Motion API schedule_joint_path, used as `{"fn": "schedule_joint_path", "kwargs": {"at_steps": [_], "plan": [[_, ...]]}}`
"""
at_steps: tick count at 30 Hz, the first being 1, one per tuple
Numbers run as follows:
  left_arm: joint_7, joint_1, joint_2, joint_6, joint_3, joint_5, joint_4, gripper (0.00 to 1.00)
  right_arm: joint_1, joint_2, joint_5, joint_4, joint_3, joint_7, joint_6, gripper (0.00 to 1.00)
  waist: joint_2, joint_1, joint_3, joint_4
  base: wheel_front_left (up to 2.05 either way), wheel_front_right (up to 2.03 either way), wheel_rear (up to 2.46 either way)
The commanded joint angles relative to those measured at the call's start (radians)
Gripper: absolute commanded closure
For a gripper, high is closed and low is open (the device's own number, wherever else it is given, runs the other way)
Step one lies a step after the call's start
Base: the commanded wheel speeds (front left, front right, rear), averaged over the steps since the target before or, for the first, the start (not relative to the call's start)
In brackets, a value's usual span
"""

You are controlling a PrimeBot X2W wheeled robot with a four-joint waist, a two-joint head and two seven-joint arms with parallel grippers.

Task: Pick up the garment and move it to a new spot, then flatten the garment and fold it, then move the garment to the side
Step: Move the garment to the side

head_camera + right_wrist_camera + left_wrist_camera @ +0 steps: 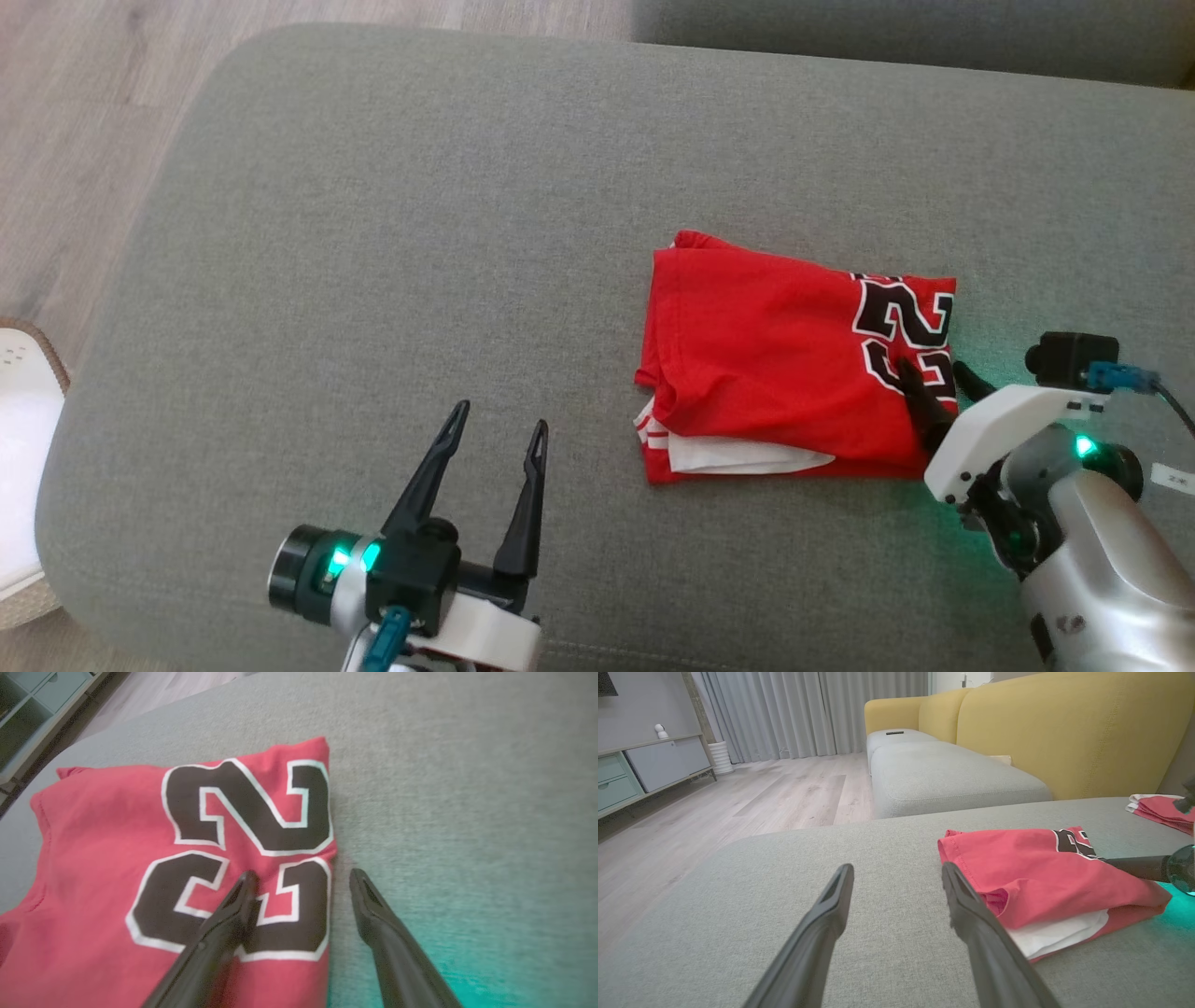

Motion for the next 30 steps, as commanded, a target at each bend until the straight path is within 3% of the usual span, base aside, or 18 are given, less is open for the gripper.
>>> {"fn": "schedule_joint_path", "kwargs": {"at_steps": [1,2,3,12,21,30], "plan": [[-0.012,-0.04,-0.007,0.009,0.023,-0.008,-0.028,0.0,-0.012,-0.012,0.024,-0.024,0.034,0.02,0.007,0.23,0.0,-0.0002,0.002,0.001,0.0,0.0,0.0],[-0.012,-0.041,-0.007,0.011,0.022,-0.01,-0.026,0.0,-0.006,-0.014,0.04,-0.023,0.047,0.037,0.007,0.67,0.0,-0.0002,0.002,0.001,0.0,0.0,0.0],[-0.012,-0.042,-0.007,0.012,0.02,-0.011,-0.025,0.0,-0.003,-0.018,0.054,-0.024,0.055,0.045,0.007,1.0,0.0,-0.0002,0.002,0.0,0.0,0.0,0.0],[-0.012,-0.06,-0.003,0.024,0.026,-0.017,-0.044,0.0,-0.086,-0.118,0.019,-0.05,0.044,-0.014,0.007,1.0,0.0,-0.0002,0.024,-0.068,0.0,0.0,0.0],[-0.012,-0.13,-0.004,0.019,0.015,-0.011,-0.068,0.0,-0.275,-0.324,-0.059,-0.078,-0.047,0.058,0.007,1.0,0.0,-0.0002,0.125,-0.175,0.0,0.0,0.0],[-0.012,-0.239,0.001,0.016,0.016,-0.004,-0.074,0.0,-0.384,-0.509,-0.148,-0.094,-0.169,0.131,0.007,1.0,0.0,-0.0002,0.242,-0.204,0.0,0.0,0.0]]}}
